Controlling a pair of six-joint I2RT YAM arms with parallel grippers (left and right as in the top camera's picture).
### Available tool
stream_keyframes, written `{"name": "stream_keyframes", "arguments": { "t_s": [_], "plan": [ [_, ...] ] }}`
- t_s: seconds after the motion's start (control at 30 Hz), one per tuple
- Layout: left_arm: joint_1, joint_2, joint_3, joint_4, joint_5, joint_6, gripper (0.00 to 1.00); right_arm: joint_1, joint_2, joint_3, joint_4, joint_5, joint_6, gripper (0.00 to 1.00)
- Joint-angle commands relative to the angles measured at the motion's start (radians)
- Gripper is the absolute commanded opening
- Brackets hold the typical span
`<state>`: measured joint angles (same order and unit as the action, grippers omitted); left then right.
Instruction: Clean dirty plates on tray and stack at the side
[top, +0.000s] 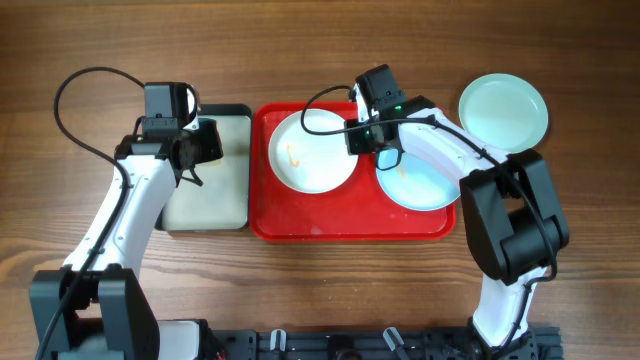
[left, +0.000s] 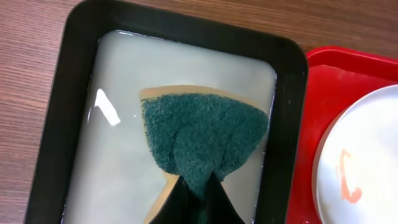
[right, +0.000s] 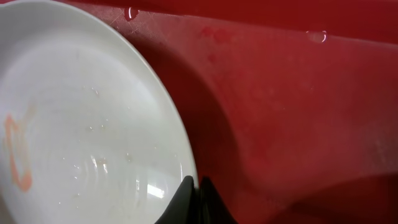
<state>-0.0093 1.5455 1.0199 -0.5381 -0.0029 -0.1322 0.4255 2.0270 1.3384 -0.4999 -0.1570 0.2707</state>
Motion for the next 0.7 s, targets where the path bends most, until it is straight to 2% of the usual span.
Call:
{"name": "stream_keyframes", "arguments": {
  "t_s": [0.0,0.13,0.23,0.33,0.5,0.57,0.67],
  "plan": [
    [-0.049,-0.006,-0.008,-0.012,-0.017,-0.007,0.04,0.0,-0.02,-0.003,0.001,-0.021,0.025,0.04],
    [-0.109,-0.006,-0.008,-0.014,-0.041,-0.097,0.04,0.0,-0.02,-0.003,0.002,-0.019,0.016,0.04],
    [-0.115,-0.006,-0.008,-0.014,-0.048,-0.097,0.04,0.0,-0.02,-0.003,0.032,0.04,0.017,0.18],
    [-0.115,-0.006,-0.008,-0.016,-0.047,-0.097,0.04,0.0,-0.02,-0.004,0.059,0.045,-0.01,0.2],
    [-0.115,-0.006,-0.008,-0.026,-0.047,-0.097,0.04,0.001,-0.019,-0.005,0.06,0.045,-0.018,0.19],
    [-0.115,-0.006,-0.008,-0.038,-0.047,-0.097,0.04,0.001,-0.019,-0.005,0.053,0.045,-0.029,0.07],
    [-0.115,-0.006,-0.008,-0.041,-0.047,-0.097,0.04,0.001,-0.019,-0.005,0.034,0.045,-0.023,0.05]
  ]
}}
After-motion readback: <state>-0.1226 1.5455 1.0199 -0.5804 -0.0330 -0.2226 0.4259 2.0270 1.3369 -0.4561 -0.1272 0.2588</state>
